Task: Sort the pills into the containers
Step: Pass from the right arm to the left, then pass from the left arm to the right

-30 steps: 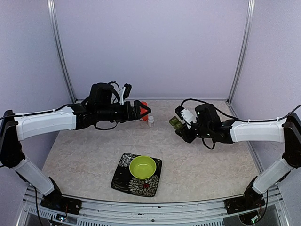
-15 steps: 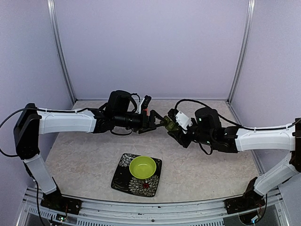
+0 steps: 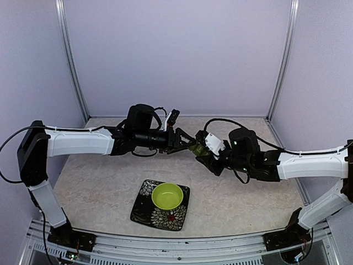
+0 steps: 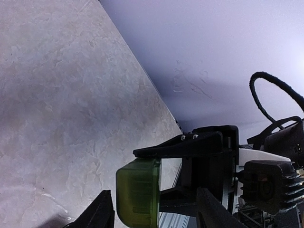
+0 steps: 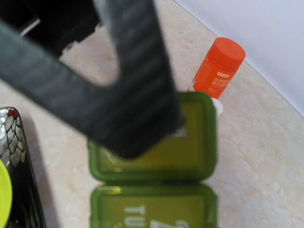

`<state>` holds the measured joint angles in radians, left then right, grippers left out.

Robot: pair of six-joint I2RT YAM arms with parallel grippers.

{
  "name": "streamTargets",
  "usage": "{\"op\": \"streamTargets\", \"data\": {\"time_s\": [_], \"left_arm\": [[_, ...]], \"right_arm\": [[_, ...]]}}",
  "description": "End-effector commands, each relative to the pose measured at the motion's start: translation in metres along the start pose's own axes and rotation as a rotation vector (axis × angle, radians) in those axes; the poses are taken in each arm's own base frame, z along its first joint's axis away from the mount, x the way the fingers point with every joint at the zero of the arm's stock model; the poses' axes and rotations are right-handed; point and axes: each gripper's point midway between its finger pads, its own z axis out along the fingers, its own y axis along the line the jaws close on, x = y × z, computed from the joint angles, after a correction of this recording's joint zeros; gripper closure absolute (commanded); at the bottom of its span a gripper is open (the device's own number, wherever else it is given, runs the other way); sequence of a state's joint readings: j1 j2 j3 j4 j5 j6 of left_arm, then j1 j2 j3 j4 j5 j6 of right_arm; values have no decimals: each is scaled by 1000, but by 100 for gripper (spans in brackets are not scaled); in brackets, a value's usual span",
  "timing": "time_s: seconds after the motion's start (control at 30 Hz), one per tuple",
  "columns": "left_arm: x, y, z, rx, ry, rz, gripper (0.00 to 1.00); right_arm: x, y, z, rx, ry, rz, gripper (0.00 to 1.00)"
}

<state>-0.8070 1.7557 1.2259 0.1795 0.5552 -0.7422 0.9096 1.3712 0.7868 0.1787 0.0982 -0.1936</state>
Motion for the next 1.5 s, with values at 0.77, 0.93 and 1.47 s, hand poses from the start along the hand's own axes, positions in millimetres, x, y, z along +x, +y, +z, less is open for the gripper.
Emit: {"op": "streamTargets", "data": {"time_s": [0.77,0.93,1.47], "left_arm": [[-2,-4,5,28,-14,22,80],[-5,-14,-3,67,-45,54,79],[-26,-54,-42,272,-265,82,78]], "right_arm": [[-27,3,-20,-15,-108,15,0],[-44,-1,-48,-57,-221,115,0],[-66,-8,-77,-596,-427,828,2]]}}
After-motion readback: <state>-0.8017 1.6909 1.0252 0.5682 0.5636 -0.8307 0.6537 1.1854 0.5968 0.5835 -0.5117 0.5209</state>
